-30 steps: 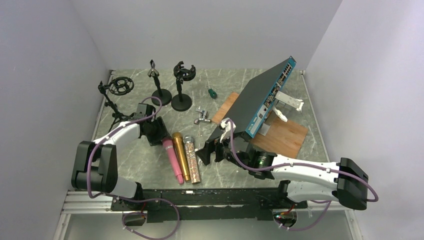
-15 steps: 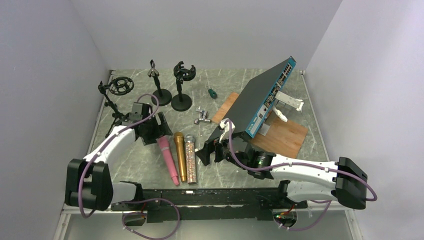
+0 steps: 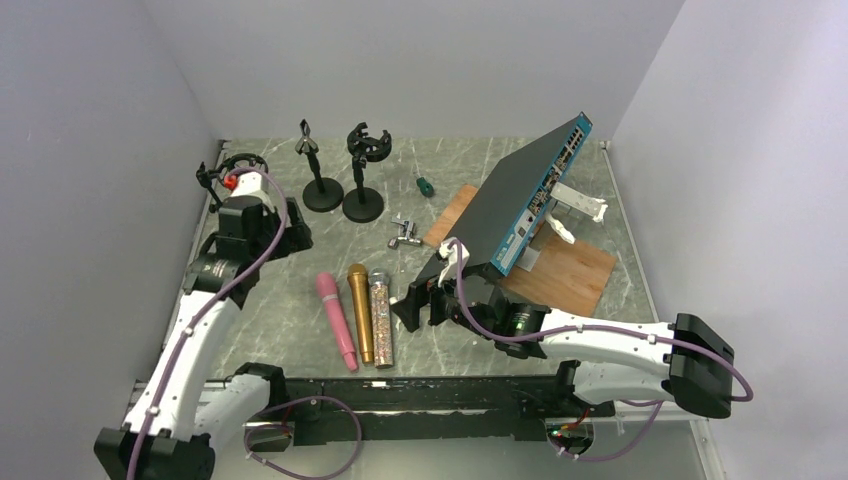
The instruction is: Remove the microphone from the stand
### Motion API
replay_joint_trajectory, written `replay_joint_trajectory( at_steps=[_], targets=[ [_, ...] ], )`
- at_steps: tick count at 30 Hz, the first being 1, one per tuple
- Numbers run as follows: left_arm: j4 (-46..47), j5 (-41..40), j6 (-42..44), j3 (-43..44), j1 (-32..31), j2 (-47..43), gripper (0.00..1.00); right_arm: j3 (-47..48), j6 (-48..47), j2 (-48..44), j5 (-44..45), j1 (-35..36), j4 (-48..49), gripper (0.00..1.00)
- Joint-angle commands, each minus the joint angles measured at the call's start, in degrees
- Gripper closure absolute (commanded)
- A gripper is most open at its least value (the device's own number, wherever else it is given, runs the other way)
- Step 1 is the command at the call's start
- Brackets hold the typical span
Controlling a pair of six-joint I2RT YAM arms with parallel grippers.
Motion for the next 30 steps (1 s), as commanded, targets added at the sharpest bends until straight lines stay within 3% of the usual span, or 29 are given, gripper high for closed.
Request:
replay_joint_trajectory(
  at_steps=[1,8,15,17,19,22,25,30],
  targets=[
    [2.53,-8.98,2.67,4.74,2.61,-4.98,0.04,-0.53,-0.27,-0.79,0.05,-0.06,2.2,0.01],
    [9.07,-1.47,3.01,14.97,7.37,-4.23,0.01,-1.04,-0.37,-3.33,0.77,-0.07,1.16,0.01],
    [1.75,-0.68,-0.05,27.94,8.49,9.11,0.02,-1.83,-0.02,-5.42,1.59,-0.06,0.0,0.01],
    [-0.97,-4.44,-3.2,29.64,8.49,11.23,0.03,-2.22,-0.27,-6.12,1.36,-0.06,0.18,0.01],
    [-2.72,-9.07,-7.41,29.46,8.62,11.71,0.05,-2.47,-0.7,-6.6,1.43,-0.08,0.33,0.01],
    [4.84,-8.42,-10.69,24.22,9.54,10.12,0.08,-2.27,-0.53,-6.75,2.32,-0.08,-0.4,0.01],
    [7.86,-1.03,-13.24,22.73,12.99,11.02,0.05,-2.84,-0.87,-6.36,1.44,-0.06,0.66,0.01],
    [3.39,8.47,-21.32,24.57,20.8,16.09,0.01,-2.12,-1.0,-6.15,1.93,-0.06,-0.76,0.01]
  ],
)
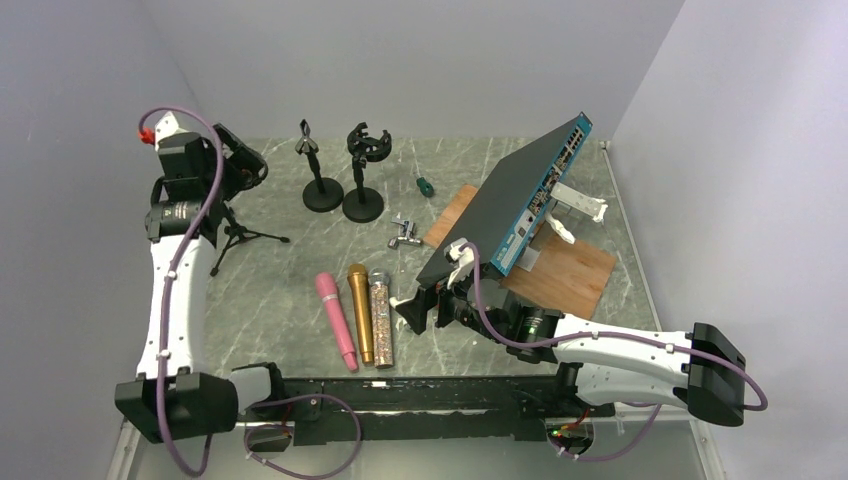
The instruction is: Remove the microphone from the stand
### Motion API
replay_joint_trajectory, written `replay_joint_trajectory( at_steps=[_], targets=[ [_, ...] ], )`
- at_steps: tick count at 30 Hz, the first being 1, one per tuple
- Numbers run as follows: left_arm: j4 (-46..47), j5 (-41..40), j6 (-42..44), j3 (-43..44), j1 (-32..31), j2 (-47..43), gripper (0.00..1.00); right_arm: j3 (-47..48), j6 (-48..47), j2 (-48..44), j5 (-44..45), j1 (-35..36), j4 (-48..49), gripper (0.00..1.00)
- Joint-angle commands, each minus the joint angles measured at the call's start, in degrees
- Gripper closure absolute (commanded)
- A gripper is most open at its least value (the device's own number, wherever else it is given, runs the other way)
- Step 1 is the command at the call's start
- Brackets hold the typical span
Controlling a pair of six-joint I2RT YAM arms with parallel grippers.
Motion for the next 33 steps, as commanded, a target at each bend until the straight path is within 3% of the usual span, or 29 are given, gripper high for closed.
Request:
replay_joint_trajectory(
  at_steps=[1,8,12,16,20,24,29,33],
  targets=[
    [1.71,10.34,-9.33,0.29,7.4,1.89,0.01,-0.48,-0.61,-0.82,2.13,-0.21,-0.18,0.01],
    [8.33,11.47,-12.81,-7.22,16.54,-0.07,0.01,-1.34,-1.0,-1.58,2.39,-0.21,0.65,0.0],
    [17.98,12.45,-19.72,-18.32,20.7,-3.7,0.01,-0.83,-0.73,-1.21,2.45,-0.21,0.01,0.0],
    [26.76,11.86,-26.79,-27.28,22.32,-7.13,0.01,-1.71,-0.69,-1.91,2.21,-0.21,0.5,0.0],
    [26.3,8.76,-29.72,-30.55,22.54,-10.12,0.02,-2.12,-0.78,-2.43,2.55,-0.21,0.13,0.0],
    [28.56,7.28,-27.29,-32.86,22.5,-13.61,0.01,-2.36,-0.93,-2.36,2.88,-0.31,0.4,0.0],
    [36.85,11.15,-14.05,-31.88,20.78,-15.34,0.01,-1.66,-1.29,-0.69,2.12,-0.31,1.1,0.0],
    [21.45,5.19,-12.76,-27.01,17.91,-16.3,0.01,-0.9,-1.61,0.48,1.54,-0.34,0.92,0.0]
  ],
)
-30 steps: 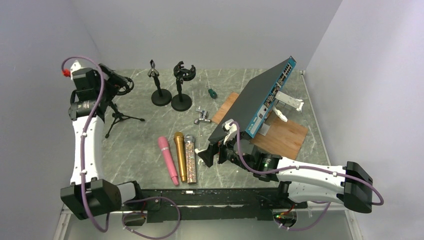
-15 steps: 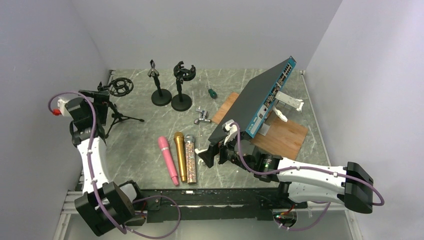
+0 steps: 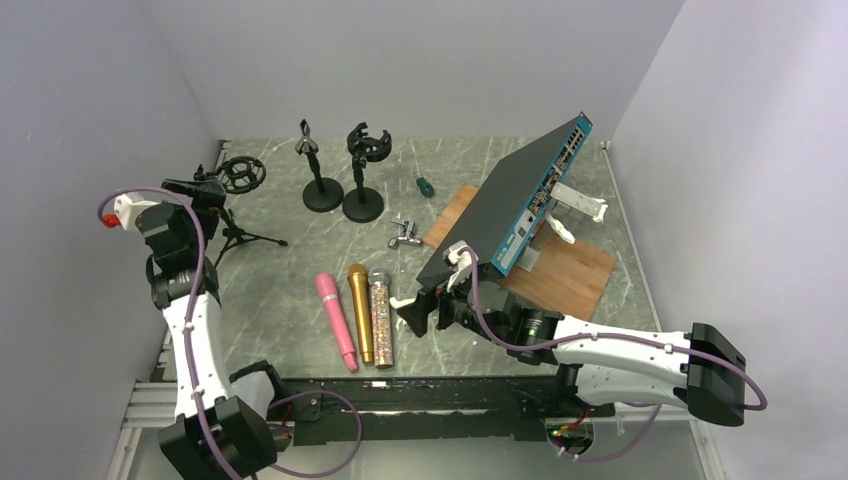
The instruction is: Remove the microphone from the stand
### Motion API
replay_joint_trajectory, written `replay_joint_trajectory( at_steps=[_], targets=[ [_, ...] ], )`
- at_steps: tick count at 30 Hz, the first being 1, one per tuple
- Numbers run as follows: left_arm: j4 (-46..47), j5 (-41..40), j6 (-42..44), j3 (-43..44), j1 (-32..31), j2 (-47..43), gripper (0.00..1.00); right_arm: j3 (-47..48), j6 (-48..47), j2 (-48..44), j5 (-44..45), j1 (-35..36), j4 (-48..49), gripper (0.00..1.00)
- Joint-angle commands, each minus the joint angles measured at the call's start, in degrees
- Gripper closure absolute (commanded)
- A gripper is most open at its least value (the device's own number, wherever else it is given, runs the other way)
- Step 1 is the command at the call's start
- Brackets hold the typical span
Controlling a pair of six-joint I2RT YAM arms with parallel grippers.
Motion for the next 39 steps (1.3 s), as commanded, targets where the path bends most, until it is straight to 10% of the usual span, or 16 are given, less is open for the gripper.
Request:
replay_joint_trajectory(
  at_steps=[1,9,20,29,39],
  targets=[
    [-11.21,-7.19,3.05,4.6,-2.36,-2.95,0.01,0.58,0.29,1.12,1.8,-0.5,-0.32,0.0],
    [-19.21,-11.46,-3.11,-3.0,-3.01,-4.08,0.17,-0.2,0.46,0.83,1.9,-0.48,0.66,0.0],
    [9.43,1.7,-3.47,-17.2,-3.2,11.76,0.32,-1.63,1.06,-1.15,2.9,-0.5,-0.35,0.0],
    [25.9,7.13,-7.7,-18.05,-1.92,26.53,0.29,-2.66,0.71,-1.9,3.04,-0.76,0.93,0.0],
    [35.5,10.17,-10.34,-14.16,-1.96,44.01,0.48,-2.9,1.26,-3.7,2.22,-0.77,0.99,0.0]
  ],
)
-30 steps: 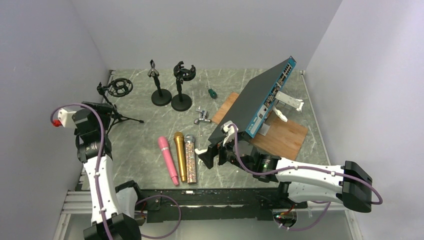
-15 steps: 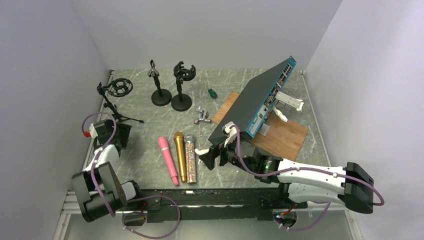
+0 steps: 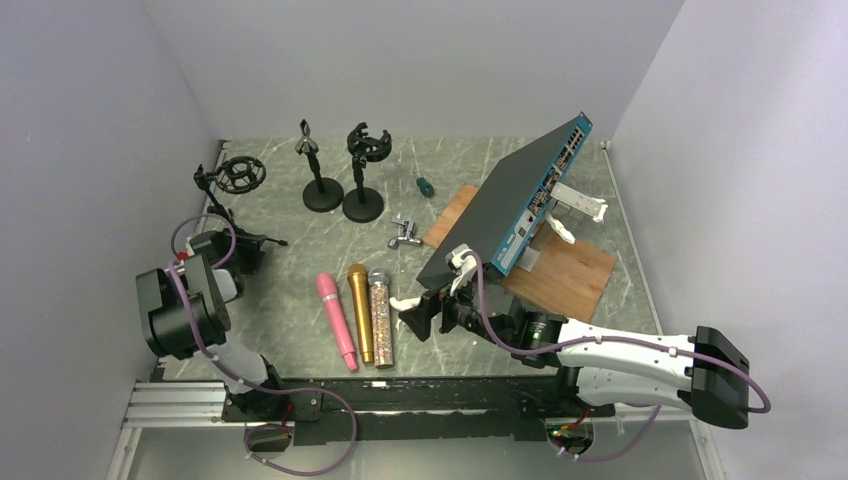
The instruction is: Remove the microphone from the stand
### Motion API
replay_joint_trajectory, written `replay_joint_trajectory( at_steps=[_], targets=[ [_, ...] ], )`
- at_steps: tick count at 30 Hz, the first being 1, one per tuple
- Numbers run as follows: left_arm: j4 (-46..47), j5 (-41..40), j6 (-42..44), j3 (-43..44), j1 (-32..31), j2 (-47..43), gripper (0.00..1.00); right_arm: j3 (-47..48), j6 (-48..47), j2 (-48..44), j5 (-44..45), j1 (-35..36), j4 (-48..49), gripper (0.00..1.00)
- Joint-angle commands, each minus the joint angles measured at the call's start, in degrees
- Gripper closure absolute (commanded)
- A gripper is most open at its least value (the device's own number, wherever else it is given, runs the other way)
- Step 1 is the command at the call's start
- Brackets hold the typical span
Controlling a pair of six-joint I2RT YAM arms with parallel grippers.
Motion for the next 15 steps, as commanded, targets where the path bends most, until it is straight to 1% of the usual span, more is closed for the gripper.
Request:
replay_joint_trajectory(
  at_steps=[1,5,7,8,11,12,15],
  targets=[
    [4.33,1.18,-0.63,2.19,-0.01,5.81,0.48,-1.12,1.72,-2.82,3.68,-0.93,-0.54,0.0],
    [4.87,2.47,-0.59,3.27,-0.28,8.31,0.46,-1.58,1.76,-3.98,4.2,-0.92,-0.63,0.0],
    [4.28,2.52,-1.31,3.64,-0.29,8.95,0.48,-1.75,1.77,-3.96,4.25,-0.92,-0.4,0.0],
    [3.43,2.75,-1.81,3.99,-0.35,9.06,0.51,-1.62,1.76,-3.79,4.13,-0.91,-0.37,0.0],
    [0.14,4.46,-1.25,6.13,-1.32,8.88,0.69,-1.16,1.89,-3.04,3.94,-0.96,-0.77,0.0],
    [-0.68,4.35,-1.07,6.34,-2.0,8.6,0.74,-1.14,1.93,-2.91,3.93,-0.92,-0.7,0.0],
    [0.9,3.33,-3.24,4.85,-3.92,7.92,0.78,-1.22,1.94,-2.68,3.7,-0.92,-0.21,0.0]
  ],
)
